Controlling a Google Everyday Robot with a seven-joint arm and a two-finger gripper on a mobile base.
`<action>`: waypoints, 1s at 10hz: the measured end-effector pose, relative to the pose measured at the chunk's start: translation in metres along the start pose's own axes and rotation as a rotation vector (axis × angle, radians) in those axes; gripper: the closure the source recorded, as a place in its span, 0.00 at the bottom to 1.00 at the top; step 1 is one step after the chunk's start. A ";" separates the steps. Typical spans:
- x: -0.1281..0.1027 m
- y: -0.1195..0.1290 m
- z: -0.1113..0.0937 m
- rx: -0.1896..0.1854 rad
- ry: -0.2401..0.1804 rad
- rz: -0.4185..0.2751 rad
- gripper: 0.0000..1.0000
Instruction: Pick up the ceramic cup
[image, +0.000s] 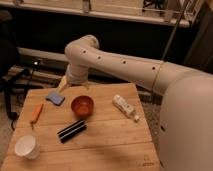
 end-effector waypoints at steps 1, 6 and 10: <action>-0.005 -0.013 0.008 -0.008 -0.023 -0.066 0.20; -0.006 -0.021 0.013 -0.015 -0.035 -0.109 0.20; -0.021 -0.079 0.007 0.000 -0.020 -0.241 0.20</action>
